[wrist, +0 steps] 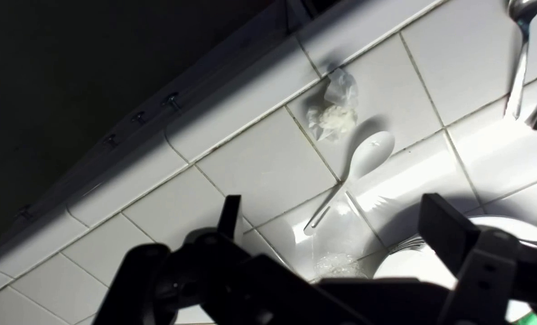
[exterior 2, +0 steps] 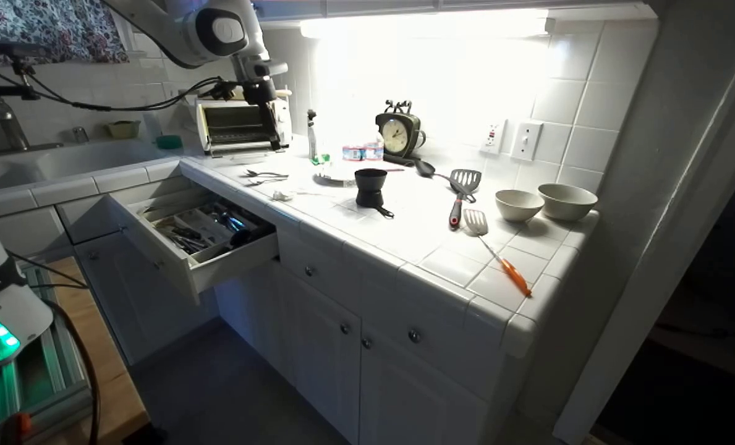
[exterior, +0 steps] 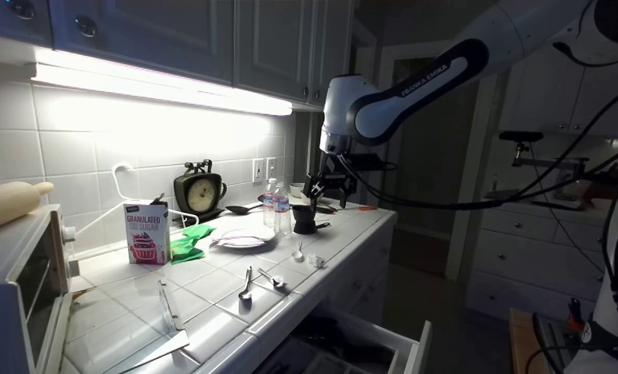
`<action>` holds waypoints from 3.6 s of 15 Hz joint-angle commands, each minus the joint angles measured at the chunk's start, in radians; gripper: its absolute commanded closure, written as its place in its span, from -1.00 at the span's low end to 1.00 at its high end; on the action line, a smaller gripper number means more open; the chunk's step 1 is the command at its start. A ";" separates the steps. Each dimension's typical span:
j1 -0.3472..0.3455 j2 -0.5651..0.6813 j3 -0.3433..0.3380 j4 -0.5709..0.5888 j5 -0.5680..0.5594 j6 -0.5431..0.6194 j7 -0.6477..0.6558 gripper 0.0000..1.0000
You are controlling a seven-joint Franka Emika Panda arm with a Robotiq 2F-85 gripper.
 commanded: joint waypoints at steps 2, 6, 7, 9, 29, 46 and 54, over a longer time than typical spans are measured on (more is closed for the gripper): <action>0.028 0.061 -0.036 0.023 0.115 0.066 -0.028 -1.00; 0.040 0.108 -0.053 0.043 0.134 0.165 -0.046 -1.00; 0.046 0.072 -0.061 0.007 0.123 0.139 -0.047 -1.00; 0.052 0.081 -0.071 0.010 0.123 0.144 -0.047 -1.00; 0.003 0.334 -0.044 0.169 0.469 0.458 -0.417 -1.00; 0.041 0.599 -0.096 0.503 0.439 0.389 -0.432 -0.65; 0.064 0.628 -0.102 0.552 0.435 0.362 -0.408 -0.39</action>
